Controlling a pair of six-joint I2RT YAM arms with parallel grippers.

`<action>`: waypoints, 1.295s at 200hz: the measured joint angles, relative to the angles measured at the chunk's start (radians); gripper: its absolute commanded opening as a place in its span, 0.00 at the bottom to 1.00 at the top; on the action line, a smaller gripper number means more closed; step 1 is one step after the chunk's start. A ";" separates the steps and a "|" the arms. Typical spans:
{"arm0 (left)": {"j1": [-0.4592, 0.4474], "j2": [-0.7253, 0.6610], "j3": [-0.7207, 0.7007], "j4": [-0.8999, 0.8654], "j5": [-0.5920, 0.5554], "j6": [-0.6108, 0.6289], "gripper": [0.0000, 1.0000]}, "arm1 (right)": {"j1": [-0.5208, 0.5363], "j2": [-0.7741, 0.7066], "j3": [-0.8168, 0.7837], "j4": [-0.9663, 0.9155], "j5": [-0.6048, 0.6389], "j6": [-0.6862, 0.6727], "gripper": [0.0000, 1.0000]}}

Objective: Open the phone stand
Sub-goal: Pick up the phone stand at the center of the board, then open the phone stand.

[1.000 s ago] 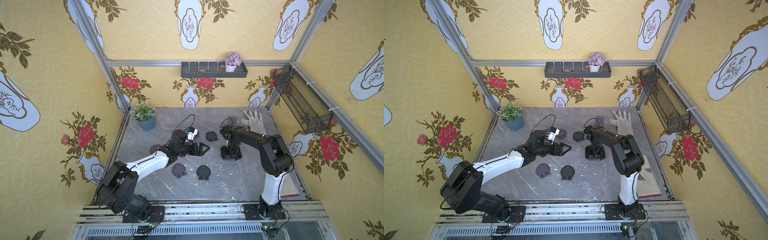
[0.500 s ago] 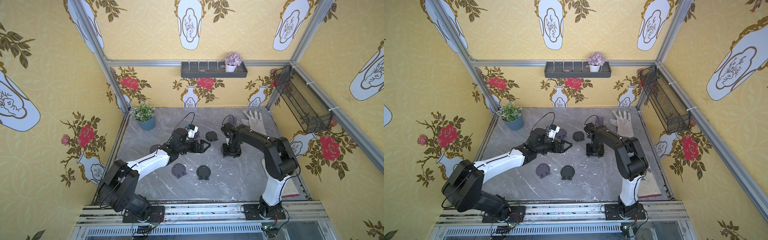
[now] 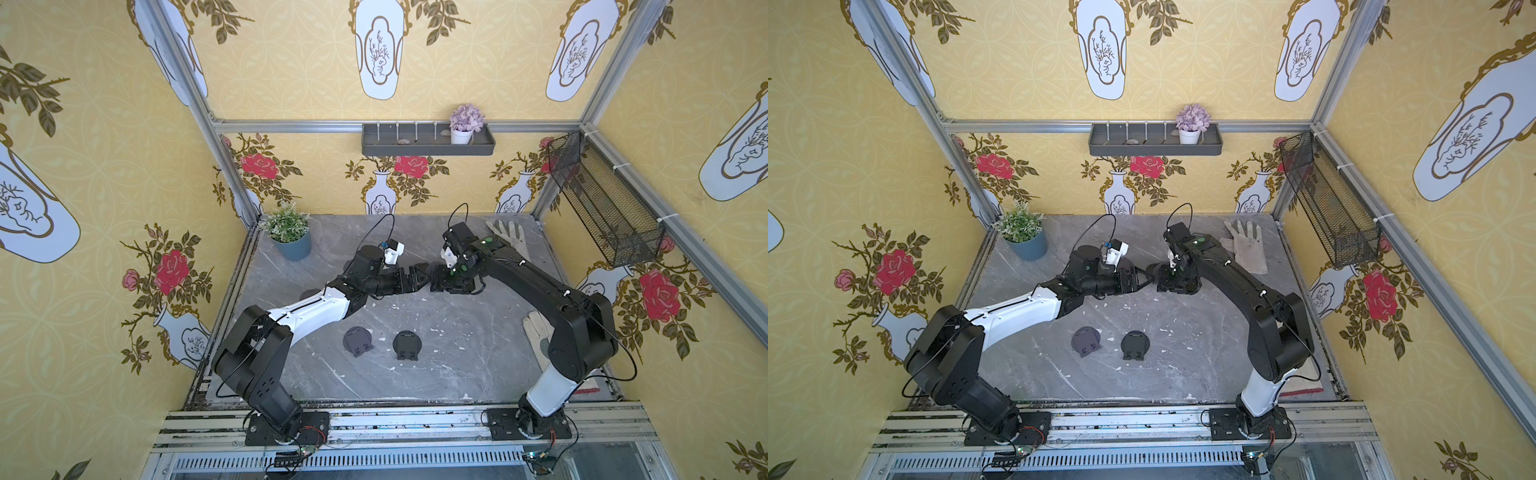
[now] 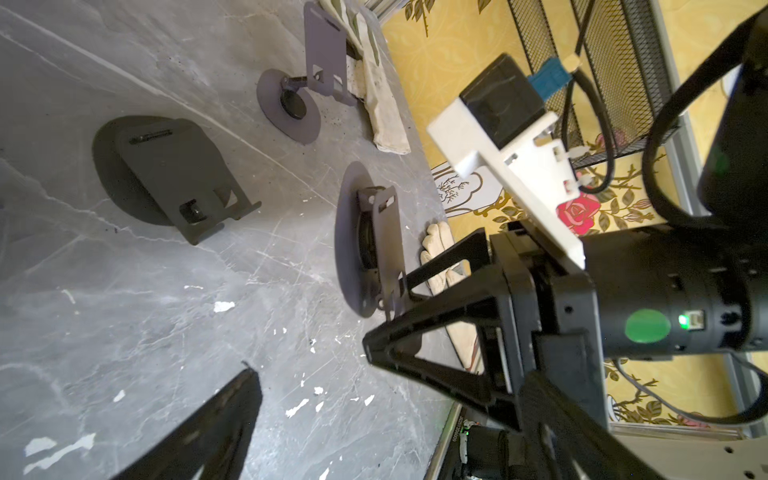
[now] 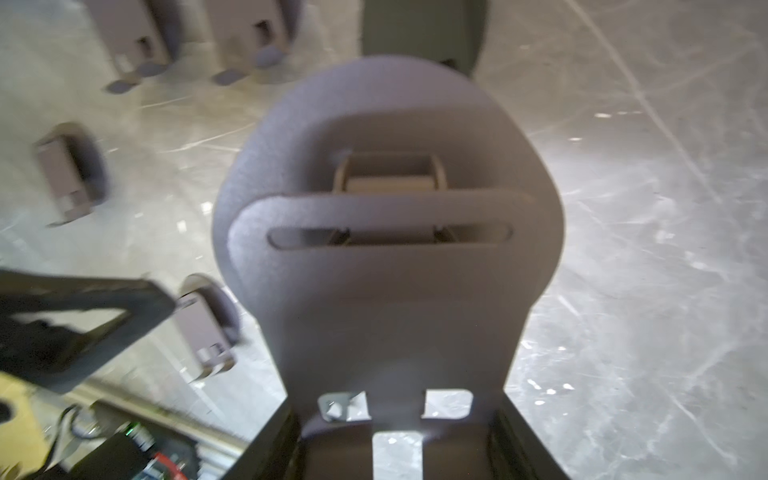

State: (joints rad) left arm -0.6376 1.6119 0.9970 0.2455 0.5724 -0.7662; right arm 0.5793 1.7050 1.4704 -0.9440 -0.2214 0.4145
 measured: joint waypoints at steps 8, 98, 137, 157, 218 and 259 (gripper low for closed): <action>0.000 -0.003 0.002 0.000 0.000 -0.001 0.99 | 0.003 0.000 0.013 -0.009 -0.013 -0.002 0.46; 0.001 0.032 0.061 -0.019 -0.010 0.001 0.87 | 0.013 -0.042 -0.077 0.108 0.022 -0.011 0.46; 0.001 0.032 0.035 -0.015 -0.013 0.000 0.75 | 0.028 -0.124 -0.150 0.145 0.051 0.031 0.46; 0.002 0.032 0.011 -0.001 -0.015 -0.003 0.75 | 0.028 -0.154 -0.163 0.145 0.052 0.033 0.46; 0.002 0.092 0.038 0.044 -0.003 -0.019 0.76 | 0.029 -0.175 -0.129 0.137 0.044 0.022 0.46; 0.002 0.125 0.063 0.066 0.005 -0.021 0.71 | 0.029 -0.180 -0.119 0.136 0.018 0.003 0.47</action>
State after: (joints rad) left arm -0.6357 1.7367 1.0599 0.3111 0.5770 -0.7876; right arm 0.6086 1.5249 1.3510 -0.8082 -0.2035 0.4171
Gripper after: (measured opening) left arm 0.751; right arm 0.568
